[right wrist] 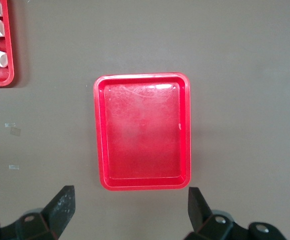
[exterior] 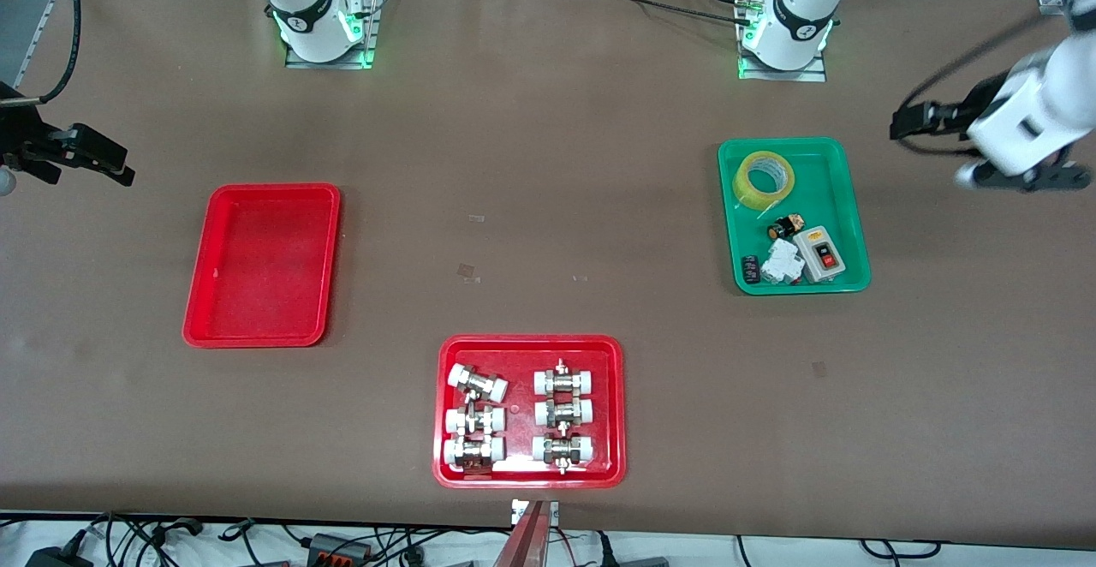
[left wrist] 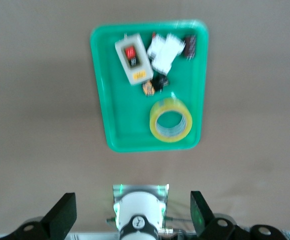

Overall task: Left arm passes tape to right arm into tray
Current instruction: 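Move the left gripper down toward the yellow tape roll in the green tray, then grasp the yellow tape roll with the left gripper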

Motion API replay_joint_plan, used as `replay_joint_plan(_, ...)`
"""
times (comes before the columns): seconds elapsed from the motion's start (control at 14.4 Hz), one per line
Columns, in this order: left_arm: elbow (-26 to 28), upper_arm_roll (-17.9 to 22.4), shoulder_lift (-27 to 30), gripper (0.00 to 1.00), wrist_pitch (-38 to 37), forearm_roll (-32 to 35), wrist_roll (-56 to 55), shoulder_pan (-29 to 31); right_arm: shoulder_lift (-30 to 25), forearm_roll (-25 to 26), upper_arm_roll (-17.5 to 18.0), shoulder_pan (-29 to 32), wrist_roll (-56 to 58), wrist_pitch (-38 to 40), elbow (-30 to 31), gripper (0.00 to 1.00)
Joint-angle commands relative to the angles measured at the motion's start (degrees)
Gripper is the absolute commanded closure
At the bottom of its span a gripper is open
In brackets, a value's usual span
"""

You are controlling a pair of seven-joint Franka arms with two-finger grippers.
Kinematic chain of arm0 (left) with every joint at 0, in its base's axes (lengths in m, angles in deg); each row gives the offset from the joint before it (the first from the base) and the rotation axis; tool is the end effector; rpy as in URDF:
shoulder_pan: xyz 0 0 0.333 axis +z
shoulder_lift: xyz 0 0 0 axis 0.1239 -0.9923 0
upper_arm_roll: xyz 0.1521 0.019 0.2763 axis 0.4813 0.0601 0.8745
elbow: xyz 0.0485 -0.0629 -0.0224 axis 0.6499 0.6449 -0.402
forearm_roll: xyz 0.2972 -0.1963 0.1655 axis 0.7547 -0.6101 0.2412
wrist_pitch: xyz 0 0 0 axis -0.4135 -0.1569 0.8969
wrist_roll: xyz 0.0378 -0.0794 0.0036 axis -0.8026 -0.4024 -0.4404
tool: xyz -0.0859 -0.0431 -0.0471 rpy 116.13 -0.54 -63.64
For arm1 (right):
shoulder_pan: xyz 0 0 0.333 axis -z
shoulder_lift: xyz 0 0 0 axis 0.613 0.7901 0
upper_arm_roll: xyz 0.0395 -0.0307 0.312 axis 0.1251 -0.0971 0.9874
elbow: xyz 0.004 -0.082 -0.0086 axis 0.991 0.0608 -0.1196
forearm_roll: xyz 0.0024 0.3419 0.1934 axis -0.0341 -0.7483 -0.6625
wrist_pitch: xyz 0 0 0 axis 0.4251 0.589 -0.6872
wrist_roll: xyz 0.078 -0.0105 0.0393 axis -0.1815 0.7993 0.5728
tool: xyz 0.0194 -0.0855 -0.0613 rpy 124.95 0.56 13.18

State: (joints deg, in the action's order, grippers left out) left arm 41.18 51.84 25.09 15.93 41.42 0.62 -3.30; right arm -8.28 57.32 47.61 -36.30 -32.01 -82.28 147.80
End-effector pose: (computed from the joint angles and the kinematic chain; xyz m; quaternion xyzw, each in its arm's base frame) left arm 0.5325 -0.0057 0.5056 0.9771 0.0085 -0.2120 0.0137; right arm 0.5665 -0.0289 0.5953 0.9999 -0.0108 0.0132 0.0003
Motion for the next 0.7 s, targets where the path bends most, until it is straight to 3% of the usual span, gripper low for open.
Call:
replay_joint_plan(0.0, 14.9, -0.7, 0.1, 0.00, 12.1, -1.8, 0.2, 0.6, -1.1, 0.5, -0.1, -0.2, 0.8, -0.4, 0.8, 0.00)
replay_joint_plan(0.28, 33.6, -0.9, -0.5, 0.00, 33.3, -4.6, 0.1, 0.0, -0.3, 0.4, -0.1, -0.2, 0.8, -0.1, -0.3, 0.00)
replay_joint_plan(0.63, 42.2, -1.6, -6.8, 0.00, 46.7, -7.0, 0.1, 0.0, -0.2, 0.2, -0.1, -0.2, 0.8, -0.1, -0.4, 0.00)
